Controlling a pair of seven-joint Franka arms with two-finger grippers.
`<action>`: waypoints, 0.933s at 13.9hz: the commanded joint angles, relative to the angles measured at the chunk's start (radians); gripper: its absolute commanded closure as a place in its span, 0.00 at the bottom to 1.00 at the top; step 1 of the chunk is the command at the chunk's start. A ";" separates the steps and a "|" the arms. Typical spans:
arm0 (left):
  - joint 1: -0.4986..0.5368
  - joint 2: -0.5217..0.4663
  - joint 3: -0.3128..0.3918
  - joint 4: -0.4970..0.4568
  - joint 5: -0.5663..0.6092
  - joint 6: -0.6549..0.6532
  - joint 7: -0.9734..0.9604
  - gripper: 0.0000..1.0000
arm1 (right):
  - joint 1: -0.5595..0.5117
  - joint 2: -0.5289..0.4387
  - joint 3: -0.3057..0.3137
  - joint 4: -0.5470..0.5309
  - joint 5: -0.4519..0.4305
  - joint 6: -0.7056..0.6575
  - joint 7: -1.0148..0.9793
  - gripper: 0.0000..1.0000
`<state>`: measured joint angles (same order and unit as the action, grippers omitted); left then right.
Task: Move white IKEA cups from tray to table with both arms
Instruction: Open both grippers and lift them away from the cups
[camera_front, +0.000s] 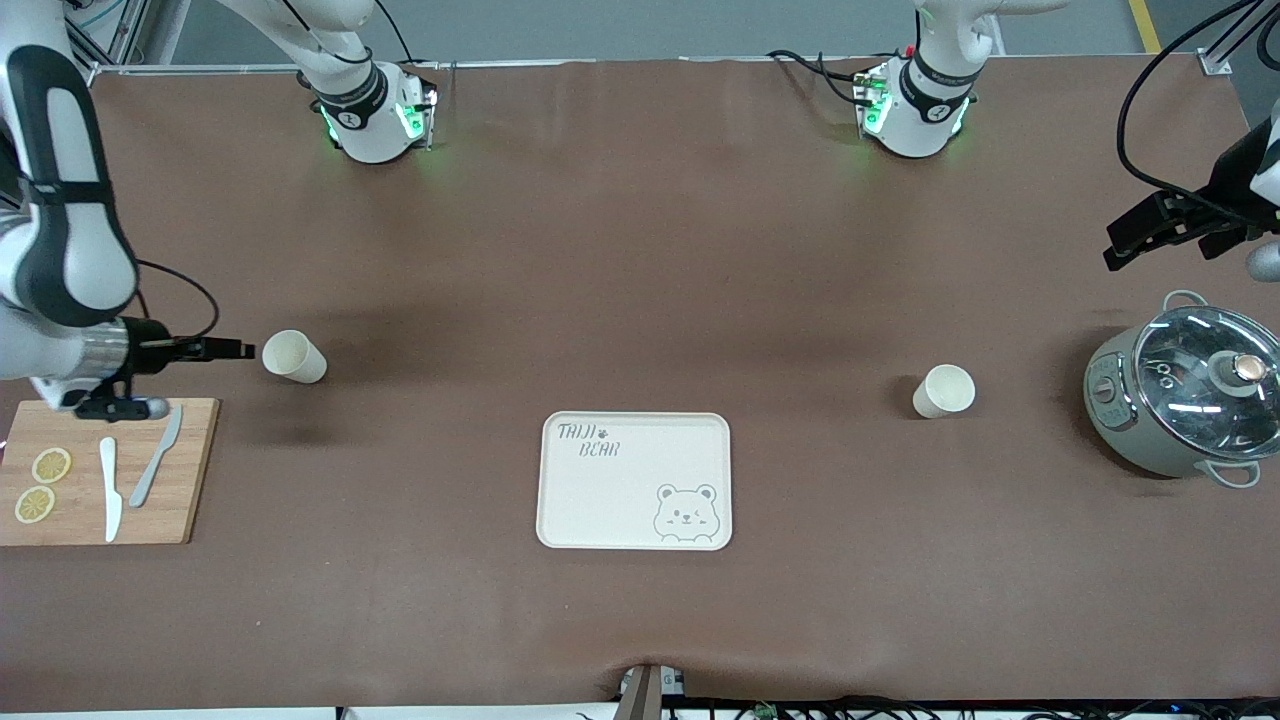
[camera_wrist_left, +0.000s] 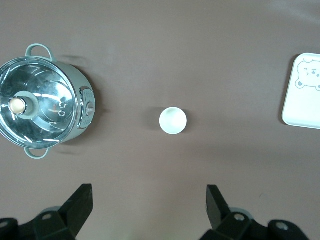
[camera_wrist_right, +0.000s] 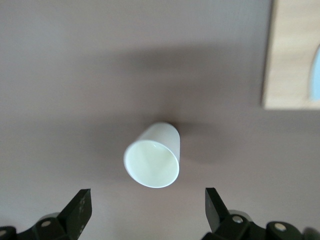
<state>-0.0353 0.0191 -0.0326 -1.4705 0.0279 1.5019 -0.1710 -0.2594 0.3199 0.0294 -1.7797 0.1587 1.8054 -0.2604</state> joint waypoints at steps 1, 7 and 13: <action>-0.055 -0.031 0.054 -0.039 0.015 0.032 0.016 0.00 | 0.070 0.019 -0.005 0.216 -0.036 -0.085 0.000 0.00; -0.046 -0.021 0.053 -0.030 0.015 0.037 0.014 0.00 | 0.193 0.031 -0.006 0.506 -0.145 -0.208 0.009 0.00; -0.041 -0.021 0.054 -0.025 0.015 0.037 0.004 0.00 | 0.226 -0.204 -0.008 0.403 -0.139 -0.337 0.055 0.00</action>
<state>-0.0725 0.0170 0.0153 -1.4808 0.0279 1.5269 -0.1710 -0.0297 0.2123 0.0275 -1.2900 0.0351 1.4702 -0.2382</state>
